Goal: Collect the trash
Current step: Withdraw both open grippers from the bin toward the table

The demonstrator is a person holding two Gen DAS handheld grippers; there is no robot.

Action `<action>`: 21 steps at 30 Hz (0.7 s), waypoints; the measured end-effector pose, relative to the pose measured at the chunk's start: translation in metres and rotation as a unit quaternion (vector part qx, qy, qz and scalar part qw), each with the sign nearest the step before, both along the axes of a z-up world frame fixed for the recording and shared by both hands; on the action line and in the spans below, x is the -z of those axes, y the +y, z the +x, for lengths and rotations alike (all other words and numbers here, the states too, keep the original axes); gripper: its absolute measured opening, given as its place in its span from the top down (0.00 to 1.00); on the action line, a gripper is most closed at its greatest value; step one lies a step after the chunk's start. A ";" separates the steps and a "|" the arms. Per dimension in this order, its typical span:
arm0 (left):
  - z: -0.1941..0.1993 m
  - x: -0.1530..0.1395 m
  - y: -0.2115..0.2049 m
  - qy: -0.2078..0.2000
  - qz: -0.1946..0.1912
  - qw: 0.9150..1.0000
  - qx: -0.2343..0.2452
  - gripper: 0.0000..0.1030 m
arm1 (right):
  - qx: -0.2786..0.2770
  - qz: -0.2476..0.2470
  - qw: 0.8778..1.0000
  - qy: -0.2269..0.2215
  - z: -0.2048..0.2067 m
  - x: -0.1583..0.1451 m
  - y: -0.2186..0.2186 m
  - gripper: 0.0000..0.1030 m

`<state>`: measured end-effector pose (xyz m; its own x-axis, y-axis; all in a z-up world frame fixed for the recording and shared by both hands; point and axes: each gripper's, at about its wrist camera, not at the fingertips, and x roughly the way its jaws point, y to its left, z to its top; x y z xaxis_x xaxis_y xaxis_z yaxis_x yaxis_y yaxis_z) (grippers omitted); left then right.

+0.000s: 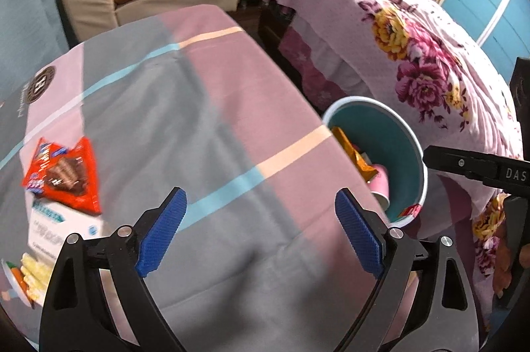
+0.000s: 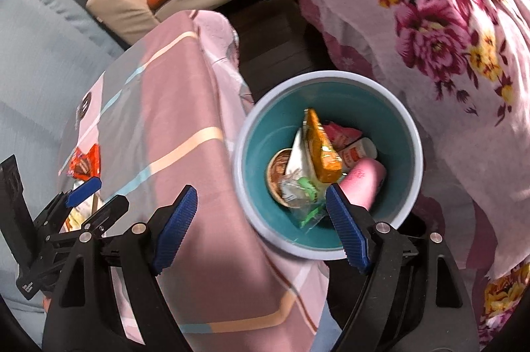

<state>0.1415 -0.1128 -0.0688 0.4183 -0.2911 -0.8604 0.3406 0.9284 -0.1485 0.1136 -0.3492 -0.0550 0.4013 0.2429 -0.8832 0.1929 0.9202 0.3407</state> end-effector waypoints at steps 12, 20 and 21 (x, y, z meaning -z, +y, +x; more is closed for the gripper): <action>-0.009 -0.010 0.081 -0.013 -0.014 0.999 -0.051 0.11 | -0.058 -0.029 0.998 0.003 0.010 -0.020 0.072 0.26; -0.012 -0.014 0.136 -0.020 -0.012 0.997 -0.079 0.11 | -0.110 -0.058 0.992 0.000 0.020 -0.029 0.127 0.21; -0.012 -0.014 0.143 -0.020 -0.010 0.996 -0.082 0.11 | -0.117 -0.061 0.991 0.002 0.022 -0.029 0.134 0.21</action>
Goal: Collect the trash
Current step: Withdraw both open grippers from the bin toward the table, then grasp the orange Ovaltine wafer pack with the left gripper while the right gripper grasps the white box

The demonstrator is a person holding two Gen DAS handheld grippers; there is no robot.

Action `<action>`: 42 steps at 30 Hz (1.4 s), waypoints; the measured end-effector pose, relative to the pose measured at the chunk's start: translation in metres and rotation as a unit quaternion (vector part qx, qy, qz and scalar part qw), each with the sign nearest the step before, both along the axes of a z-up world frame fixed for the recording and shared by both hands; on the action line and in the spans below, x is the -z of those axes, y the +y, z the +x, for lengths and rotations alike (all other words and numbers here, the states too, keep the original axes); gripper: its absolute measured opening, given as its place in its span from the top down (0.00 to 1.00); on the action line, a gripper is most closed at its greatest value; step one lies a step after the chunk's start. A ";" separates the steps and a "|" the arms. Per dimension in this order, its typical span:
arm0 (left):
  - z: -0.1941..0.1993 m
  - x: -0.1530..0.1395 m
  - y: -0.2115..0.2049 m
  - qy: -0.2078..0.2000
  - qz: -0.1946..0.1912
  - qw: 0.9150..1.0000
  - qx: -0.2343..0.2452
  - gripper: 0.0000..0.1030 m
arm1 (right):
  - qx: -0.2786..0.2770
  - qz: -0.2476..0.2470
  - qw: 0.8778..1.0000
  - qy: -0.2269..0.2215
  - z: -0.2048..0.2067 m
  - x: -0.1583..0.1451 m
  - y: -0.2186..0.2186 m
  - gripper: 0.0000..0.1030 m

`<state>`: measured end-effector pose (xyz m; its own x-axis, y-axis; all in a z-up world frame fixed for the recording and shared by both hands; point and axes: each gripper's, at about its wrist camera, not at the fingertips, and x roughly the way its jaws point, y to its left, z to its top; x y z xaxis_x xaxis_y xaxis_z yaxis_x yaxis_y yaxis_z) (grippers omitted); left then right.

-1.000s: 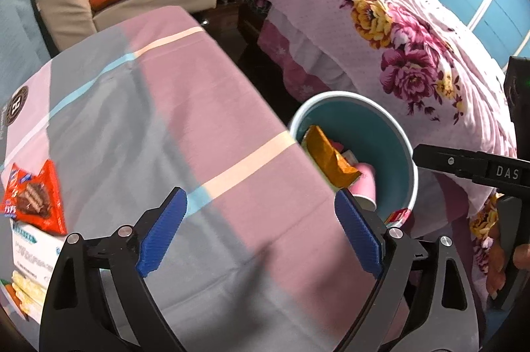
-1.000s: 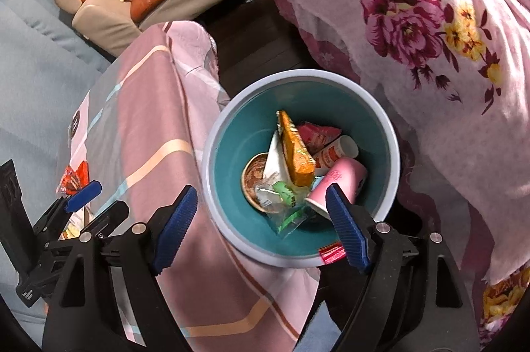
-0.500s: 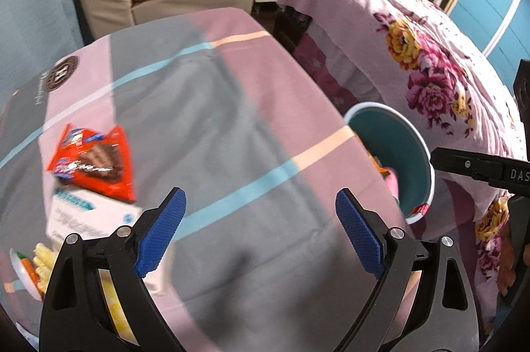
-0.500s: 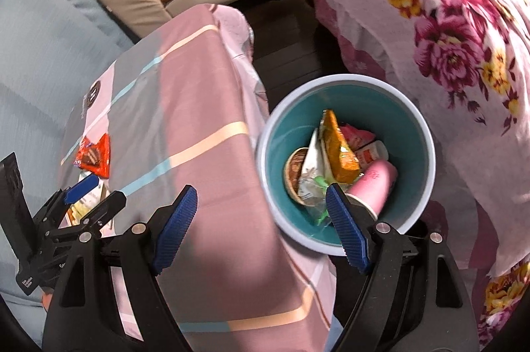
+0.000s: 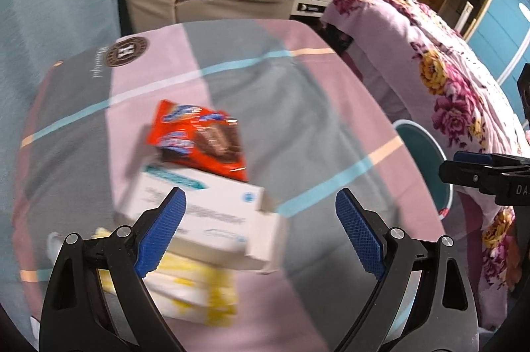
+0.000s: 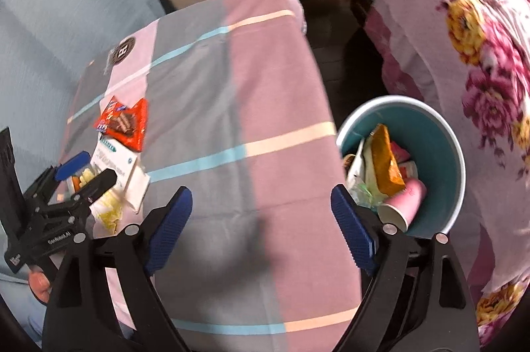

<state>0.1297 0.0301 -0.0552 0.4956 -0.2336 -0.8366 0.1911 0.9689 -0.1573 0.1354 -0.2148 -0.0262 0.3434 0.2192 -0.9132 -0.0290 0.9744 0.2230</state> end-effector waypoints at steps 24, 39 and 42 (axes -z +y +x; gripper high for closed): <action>0.084 0.040 0.050 0.042 -0.006 0.999 -0.026 0.11 | -0.090 -0.036 0.994 0.046 0.053 0.039 0.075 0.21; 0.087 0.032 0.046 0.012 -0.026 0.999 -0.015 0.65 | -0.130 -0.045 0.990 0.042 0.064 0.048 0.088 0.21; 0.081 0.028 0.065 0.006 -0.025 0.999 -0.029 0.65 | -0.163 -0.046 0.985 0.032 0.063 0.043 0.108 0.21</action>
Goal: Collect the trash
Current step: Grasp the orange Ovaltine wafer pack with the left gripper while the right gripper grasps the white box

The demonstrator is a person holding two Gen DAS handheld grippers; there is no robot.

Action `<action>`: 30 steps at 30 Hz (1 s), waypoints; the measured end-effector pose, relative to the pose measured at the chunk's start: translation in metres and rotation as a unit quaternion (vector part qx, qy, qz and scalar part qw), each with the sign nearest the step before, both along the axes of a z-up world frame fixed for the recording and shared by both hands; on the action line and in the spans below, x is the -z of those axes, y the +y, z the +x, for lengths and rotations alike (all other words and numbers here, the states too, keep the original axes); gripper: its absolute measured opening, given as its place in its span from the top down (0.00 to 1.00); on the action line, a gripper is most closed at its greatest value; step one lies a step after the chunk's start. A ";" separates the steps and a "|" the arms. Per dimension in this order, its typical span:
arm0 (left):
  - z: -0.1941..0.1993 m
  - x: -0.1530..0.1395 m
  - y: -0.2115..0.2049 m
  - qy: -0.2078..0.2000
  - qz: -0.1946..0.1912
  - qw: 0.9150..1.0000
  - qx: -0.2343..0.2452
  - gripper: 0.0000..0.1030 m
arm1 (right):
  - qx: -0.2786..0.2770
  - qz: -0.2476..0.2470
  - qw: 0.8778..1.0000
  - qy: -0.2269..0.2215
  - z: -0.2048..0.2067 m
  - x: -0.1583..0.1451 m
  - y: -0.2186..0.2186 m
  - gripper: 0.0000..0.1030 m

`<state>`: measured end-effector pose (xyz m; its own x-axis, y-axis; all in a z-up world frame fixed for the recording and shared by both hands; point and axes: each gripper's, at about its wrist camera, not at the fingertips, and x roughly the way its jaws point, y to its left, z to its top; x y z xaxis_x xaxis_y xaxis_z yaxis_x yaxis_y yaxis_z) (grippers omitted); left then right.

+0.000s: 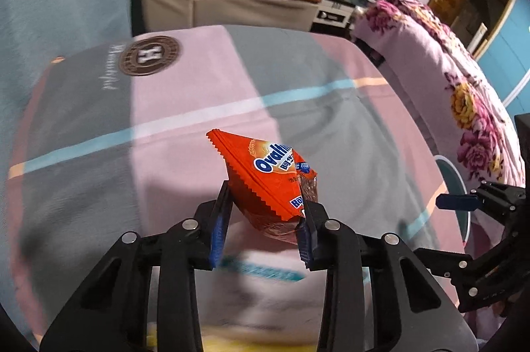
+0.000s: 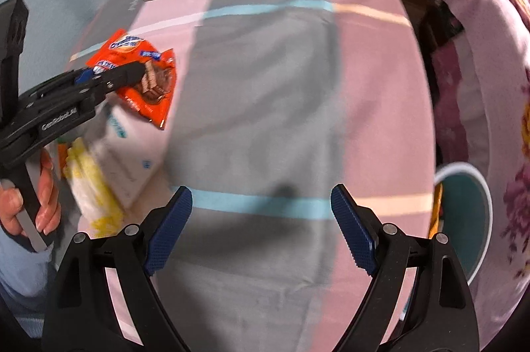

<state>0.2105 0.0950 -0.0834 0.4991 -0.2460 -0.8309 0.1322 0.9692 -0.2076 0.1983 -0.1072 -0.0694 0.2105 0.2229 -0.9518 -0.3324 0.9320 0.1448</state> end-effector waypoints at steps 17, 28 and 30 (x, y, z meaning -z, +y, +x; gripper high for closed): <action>-0.063 -0.027 0.113 -0.031 -0.029 0.994 -0.096 0.65 | -0.260 -0.035 0.965 -0.010 -0.030 0.003 0.146 0.21; -0.064 -0.015 0.126 -0.015 -0.049 0.993 -0.111 0.65 | -0.399 -0.115 0.910 -0.019 -0.037 0.019 0.192 0.19; -0.062 -0.013 0.128 -0.013 -0.047 0.992 -0.113 0.65 | -0.419 -0.112 0.901 -0.015 -0.033 0.022 0.197 0.16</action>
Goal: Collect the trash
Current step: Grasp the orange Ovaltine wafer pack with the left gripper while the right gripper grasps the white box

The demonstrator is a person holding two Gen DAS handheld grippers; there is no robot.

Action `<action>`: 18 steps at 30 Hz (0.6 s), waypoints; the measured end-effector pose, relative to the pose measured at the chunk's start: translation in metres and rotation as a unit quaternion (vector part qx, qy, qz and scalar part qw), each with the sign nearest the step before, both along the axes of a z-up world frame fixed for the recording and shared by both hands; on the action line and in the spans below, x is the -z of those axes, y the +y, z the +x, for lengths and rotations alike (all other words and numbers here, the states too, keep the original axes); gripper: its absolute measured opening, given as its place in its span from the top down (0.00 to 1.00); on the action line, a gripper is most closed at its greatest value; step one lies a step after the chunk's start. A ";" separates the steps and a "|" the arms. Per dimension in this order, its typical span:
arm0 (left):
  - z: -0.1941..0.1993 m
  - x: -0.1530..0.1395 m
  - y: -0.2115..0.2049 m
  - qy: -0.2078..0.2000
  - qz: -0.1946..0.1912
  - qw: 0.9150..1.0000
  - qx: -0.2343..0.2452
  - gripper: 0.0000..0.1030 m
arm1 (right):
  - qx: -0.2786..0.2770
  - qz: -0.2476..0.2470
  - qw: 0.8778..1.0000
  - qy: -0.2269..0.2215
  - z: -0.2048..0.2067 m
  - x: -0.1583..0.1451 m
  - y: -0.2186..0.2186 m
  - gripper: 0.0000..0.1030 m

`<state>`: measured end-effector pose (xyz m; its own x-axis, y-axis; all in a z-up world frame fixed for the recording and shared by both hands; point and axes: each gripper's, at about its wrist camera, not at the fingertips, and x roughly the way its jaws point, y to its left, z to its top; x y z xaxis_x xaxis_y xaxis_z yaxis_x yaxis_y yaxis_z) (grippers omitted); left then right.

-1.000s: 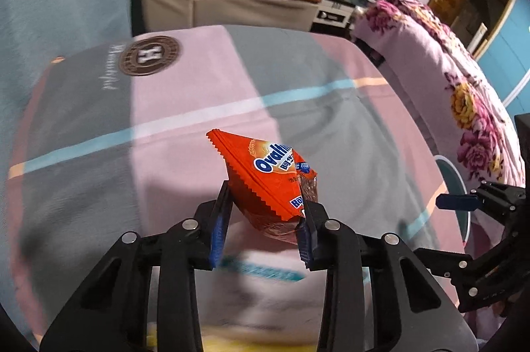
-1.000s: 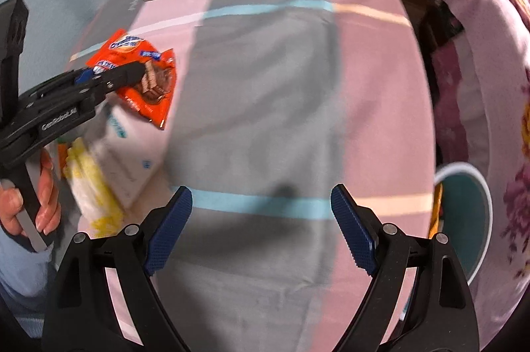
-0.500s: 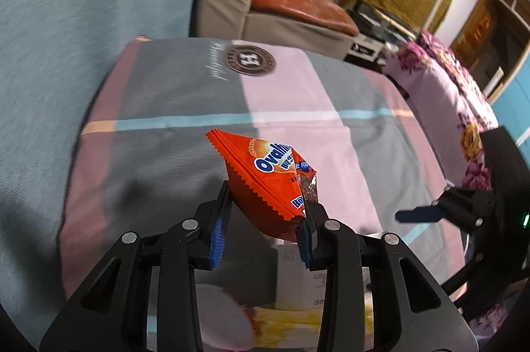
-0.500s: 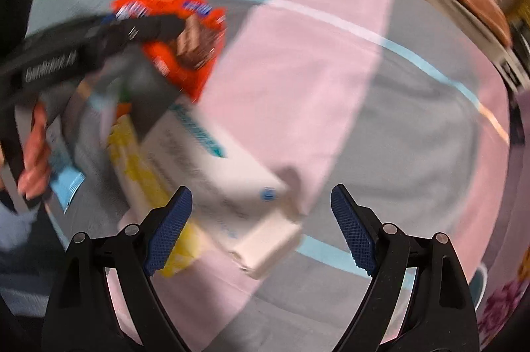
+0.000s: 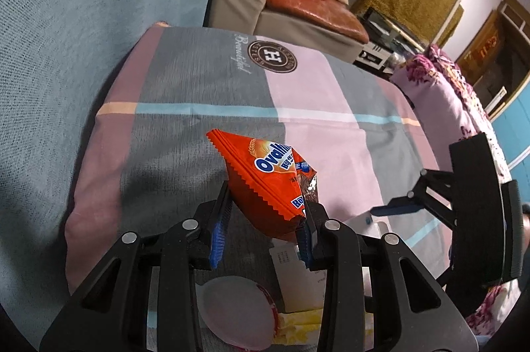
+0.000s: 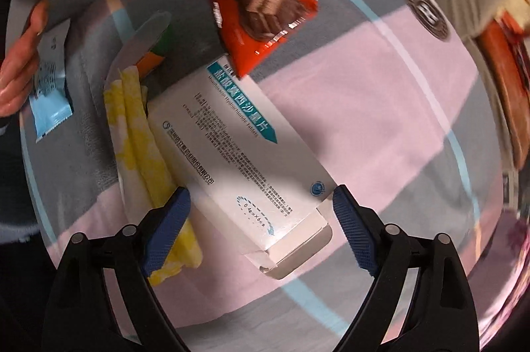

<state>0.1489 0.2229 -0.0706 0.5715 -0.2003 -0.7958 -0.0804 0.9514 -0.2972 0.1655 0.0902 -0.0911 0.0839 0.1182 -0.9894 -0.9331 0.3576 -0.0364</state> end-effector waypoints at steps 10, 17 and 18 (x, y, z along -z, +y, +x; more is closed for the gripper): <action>0.006 0.005 0.019 0.004 -0.018 0.999 -0.030 0.65 | 0.053 0.034 0.998 0.020 0.035 0.003 -0.009 0.39; 0.014 0.008 -0.007 0.004 -0.028 1.000 0.001 0.65 | 0.184 0.064 0.980 0.041 0.061 -0.013 -0.064 0.79; 0.014 0.008 -0.011 0.004 -0.028 1.000 0.005 0.65 | 0.194 0.066 0.978 0.043 0.060 -0.015 -0.070 0.80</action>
<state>0.1634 0.2120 -0.0786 0.5632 -0.2510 -0.7873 -0.0734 0.9338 -0.3502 0.2254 0.0198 -0.0765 0.0656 0.2209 -0.9731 -0.7240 0.6817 0.1059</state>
